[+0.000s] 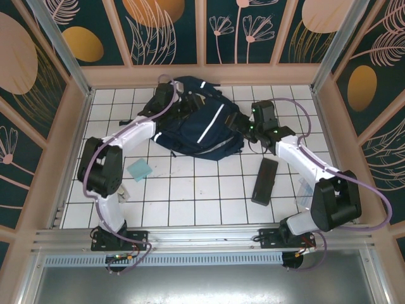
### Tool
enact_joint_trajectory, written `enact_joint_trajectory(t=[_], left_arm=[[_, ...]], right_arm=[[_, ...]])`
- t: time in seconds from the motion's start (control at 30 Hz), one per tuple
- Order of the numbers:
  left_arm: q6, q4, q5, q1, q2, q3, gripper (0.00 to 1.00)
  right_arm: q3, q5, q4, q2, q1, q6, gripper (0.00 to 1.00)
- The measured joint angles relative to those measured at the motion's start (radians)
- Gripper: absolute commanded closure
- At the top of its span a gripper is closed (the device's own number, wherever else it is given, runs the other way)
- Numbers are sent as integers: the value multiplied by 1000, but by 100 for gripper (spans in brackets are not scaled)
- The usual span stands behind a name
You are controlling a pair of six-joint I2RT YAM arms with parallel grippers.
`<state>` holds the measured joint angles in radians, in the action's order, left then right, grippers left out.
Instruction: Pack the student bag
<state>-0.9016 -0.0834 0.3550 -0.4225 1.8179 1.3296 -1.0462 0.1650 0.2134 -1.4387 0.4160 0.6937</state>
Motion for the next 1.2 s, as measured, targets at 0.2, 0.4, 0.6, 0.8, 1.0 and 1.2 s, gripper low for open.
enact_joint_trajectory(t=[0.2, 0.4, 0.6, 0.8, 1.0, 1.2], left_arm=[[-45, -42, -93, 59, -207, -277, 33], [-99, -70, -161, 132, -236, -481, 33], [-138, -67, -216, 143, -235, -545, 34], [-204, -117, -256, 143, -186, -552, 40], [-261, -153, -271, 143, -93, -552, 41], [-283, -178, -285, 147, -40, -529, 79]], right_arm=[[2, -19, -36, -38, 83, 14, 23], [2, -18, -65, -106, 145, 27, 23], [1, -19, -75, -122, 158, 39, 23], [-4, -34, -79, -122, 158, 42, 23], [-4, -42, -83, -122, 158, 45, 23], [-4, -53, -89, -122, 160, 45, 24]])
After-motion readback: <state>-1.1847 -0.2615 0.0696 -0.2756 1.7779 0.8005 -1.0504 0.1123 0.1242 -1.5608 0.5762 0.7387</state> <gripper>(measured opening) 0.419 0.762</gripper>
